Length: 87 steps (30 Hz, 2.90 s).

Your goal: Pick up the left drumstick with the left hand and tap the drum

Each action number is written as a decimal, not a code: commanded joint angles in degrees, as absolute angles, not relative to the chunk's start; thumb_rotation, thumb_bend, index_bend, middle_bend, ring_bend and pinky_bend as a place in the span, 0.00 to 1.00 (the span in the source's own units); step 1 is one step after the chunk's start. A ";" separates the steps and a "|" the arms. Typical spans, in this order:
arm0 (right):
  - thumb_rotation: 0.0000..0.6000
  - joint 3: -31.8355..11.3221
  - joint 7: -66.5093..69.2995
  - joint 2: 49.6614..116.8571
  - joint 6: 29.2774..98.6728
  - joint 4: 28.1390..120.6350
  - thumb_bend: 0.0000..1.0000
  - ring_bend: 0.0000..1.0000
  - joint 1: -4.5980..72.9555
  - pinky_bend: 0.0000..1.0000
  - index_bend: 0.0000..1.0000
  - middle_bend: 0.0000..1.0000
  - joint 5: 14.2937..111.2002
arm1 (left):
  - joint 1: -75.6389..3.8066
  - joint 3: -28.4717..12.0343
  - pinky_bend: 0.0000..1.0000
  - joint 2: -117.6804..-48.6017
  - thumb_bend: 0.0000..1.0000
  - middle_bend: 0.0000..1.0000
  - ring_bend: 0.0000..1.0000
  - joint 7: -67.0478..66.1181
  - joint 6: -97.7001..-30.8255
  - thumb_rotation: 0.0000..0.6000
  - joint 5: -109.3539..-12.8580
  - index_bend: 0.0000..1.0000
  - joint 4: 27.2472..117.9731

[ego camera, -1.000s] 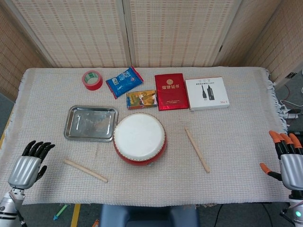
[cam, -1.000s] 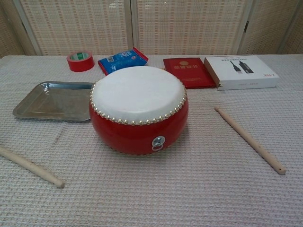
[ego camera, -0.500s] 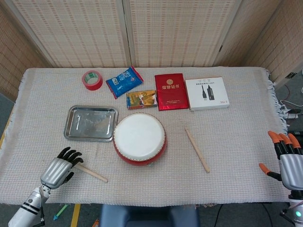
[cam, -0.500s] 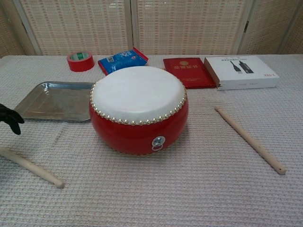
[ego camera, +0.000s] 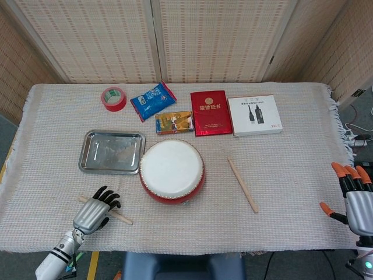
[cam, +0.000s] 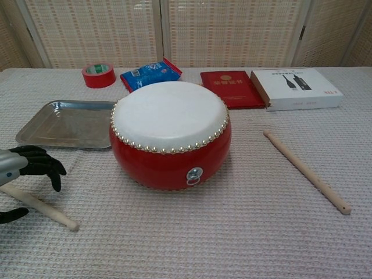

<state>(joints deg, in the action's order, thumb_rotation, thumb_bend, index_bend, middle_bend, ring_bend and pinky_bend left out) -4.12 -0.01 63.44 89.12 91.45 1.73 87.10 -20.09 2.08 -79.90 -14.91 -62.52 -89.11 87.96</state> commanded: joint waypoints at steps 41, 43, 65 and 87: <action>1.00 -3.95 0.66 63.85 88.77 90.74 0.15 0.00 1.33 0.07 0.00 0.11 86.80 | -20.98 1.51 0.02 -86.19 0.34 0.20 0.10 -13.40 -61.91 1.00 -81.34 0.55 85.26; 1.00 -3.94 0.58 63.80 88.80 90.84 0.16 0.00 1.32 0.07 0.00 0.11 86.88 | -20.92 1.36 0.03 -85.93 0.34 0.20 0.10 -11.99 -62.02 1.00 -81.21 0.56 85.74; 1.00 -3.80 -0.02 63.60 89.13 91.52 0.16 0.00 1.18 0.07 0.00 0.11 87.35 | -19.84 -3.06 0.05 -71.24 0.36 0.24 0.12 43.88 -59.12 1.00 -82.23 0.59 101.36; 1.00 -4.13 0.29 62.79 89.92 92.66 0.16 0.00 0.75 0.07 0.00 0.11 87.14 | -29.38 7.81 0.11 -70.56 0.36 0.31 0.18 133.61 -62.61 1.00 -102.63 0.59 81.06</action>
<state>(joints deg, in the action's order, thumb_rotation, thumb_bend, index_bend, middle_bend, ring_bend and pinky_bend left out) -4.11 0.33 62.83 89.95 92.62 0.77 87.18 -26.77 4.80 -69.19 127.10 -61.14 -99.83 86.22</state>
